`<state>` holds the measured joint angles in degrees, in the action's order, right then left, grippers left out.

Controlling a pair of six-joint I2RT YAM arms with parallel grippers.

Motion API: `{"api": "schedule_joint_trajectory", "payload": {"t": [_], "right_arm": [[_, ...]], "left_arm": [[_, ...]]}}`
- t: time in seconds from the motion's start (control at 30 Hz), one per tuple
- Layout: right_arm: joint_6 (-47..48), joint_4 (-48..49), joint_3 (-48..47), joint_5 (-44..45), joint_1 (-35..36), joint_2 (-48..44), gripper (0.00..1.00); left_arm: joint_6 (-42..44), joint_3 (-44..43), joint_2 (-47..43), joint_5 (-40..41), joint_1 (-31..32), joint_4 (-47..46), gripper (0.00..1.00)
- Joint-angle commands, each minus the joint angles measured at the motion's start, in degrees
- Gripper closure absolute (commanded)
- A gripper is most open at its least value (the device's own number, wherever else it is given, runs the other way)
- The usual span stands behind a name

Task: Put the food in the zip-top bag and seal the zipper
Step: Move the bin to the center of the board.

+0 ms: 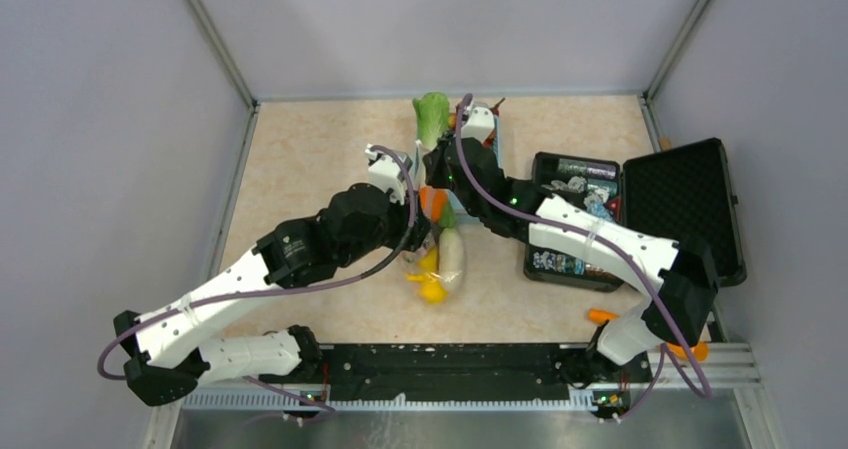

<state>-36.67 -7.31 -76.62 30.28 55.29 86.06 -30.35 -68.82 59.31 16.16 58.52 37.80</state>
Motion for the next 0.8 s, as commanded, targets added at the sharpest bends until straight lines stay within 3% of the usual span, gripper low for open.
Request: {"api": "schedule_joint_trajectory", "payload": {"t": [0.0, 0.1, 0.27, 0.33, 0.4, 0.43, 0.5, 0.67, 0.77], "right_arm": [[0.51, 2.61, -1.99, -0.93, 0.31, -1.6, 1.0], [2.28, 3.46, -1.51, -3.36, 0.31, -2.61, 1.0], [5.63, 6.7, 1.34, -10.19, -0.05, -5.41, 0.96], [6.06, 6.92, 2.44, -13.25, -0.79, -6.67, 0.82], [6.66, 7.71, 4.31, -18.6, -2.46, -8.71, 0.58], [7.37, 9.25, 5.27, -22.67, -3.9, -9.69, 0.51], [8.86, 10.62, 7.75, -30.72, -7.51, -12.23, 0.44], [20.6, 15.39, 15.29, -46.05, -15.23, -19.61, 0.35], [29.23, 14.01, 15.46, -64.93, -21.2, -19.61, 0.3]], "left_arm": [[0.95, -0.76, -1.08, 4.11, 0.71, -0.37, 0.62], [3.21, -0.25, -1.97, 2.45, 0.79, -0.51, 0.8], [6.96, 0.97, -3.74, 0.99, 0.73, -1.0, 1.0], [8.39, 0.89, -4.25, 0.78, 0.77, -0.32, 1.0], [9.54, 1.15, -5.22, 1.03, 0.69, -0.15, 1.0], [10.34, 1.41, -5.75, 0.66, 0.76, -0.18, 1.0], [11.34, 2.25, -7.24, 1.14, 0.68, -0.33, 1.0], [18.08, 6.44, -13.25, -1.11, 0.67, -4.48, 1.0], [22.08, 8.04, -15.52, -6.66, 0.63, -7.48, 1.0]]}}
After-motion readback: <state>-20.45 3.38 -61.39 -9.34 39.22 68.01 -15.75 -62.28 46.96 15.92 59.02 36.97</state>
